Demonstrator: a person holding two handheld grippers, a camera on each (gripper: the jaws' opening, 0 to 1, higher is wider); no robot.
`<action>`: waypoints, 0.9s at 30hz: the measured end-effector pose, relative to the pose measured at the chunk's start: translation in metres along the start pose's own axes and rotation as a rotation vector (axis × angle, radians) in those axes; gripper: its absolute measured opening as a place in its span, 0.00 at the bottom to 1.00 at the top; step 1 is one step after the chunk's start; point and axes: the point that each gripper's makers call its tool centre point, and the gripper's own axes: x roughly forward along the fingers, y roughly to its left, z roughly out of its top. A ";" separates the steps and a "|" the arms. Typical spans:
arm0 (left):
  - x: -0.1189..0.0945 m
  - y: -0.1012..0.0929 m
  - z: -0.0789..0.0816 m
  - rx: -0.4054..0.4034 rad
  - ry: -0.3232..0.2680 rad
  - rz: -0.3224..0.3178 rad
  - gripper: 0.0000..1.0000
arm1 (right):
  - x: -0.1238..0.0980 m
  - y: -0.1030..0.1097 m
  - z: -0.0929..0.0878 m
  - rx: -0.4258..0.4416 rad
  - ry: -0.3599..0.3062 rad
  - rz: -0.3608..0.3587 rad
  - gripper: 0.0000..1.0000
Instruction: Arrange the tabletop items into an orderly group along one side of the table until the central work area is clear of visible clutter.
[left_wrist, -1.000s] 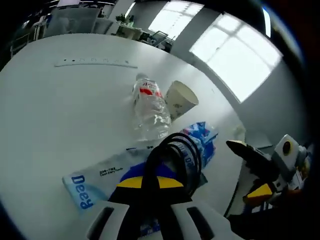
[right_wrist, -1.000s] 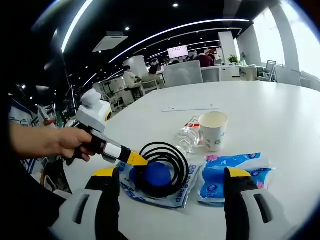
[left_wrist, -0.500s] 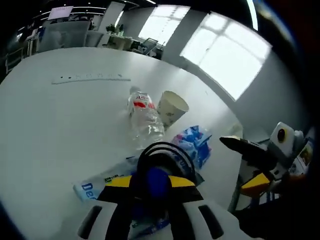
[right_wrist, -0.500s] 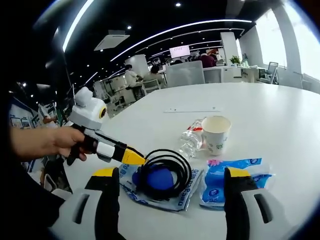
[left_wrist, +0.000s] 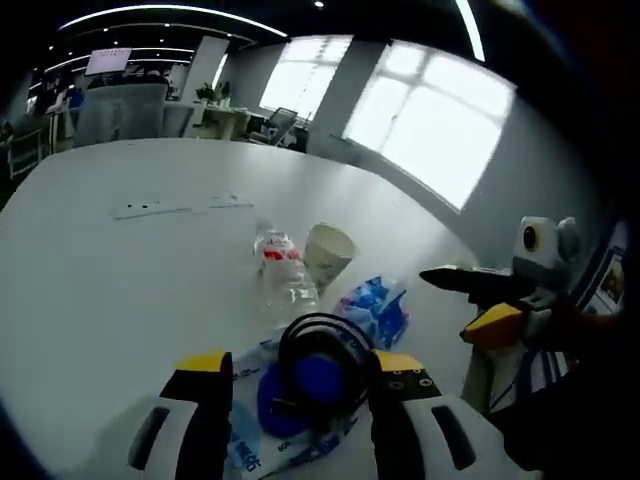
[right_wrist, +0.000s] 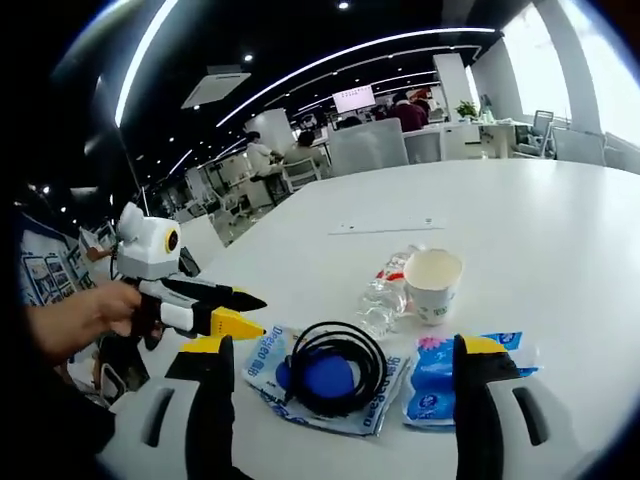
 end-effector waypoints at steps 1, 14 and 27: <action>-0.004 0.003 0.002 0.004 -0.008 0.011 0.58 | 0.000 0.000 0.002 -0.005 0.002 -0.001 0.87; -0.053 0.016 0.008 0.002 -0.055 0.084 0.78 | 0.002 -0.020 0.030 0.005 0.027 -0.008 0.89; -0.065 0.020 0.009 -0.013 -0.083 0.085 0.91 | 0.025 -0.043 0.046 0.053 0.076 0.001 0.86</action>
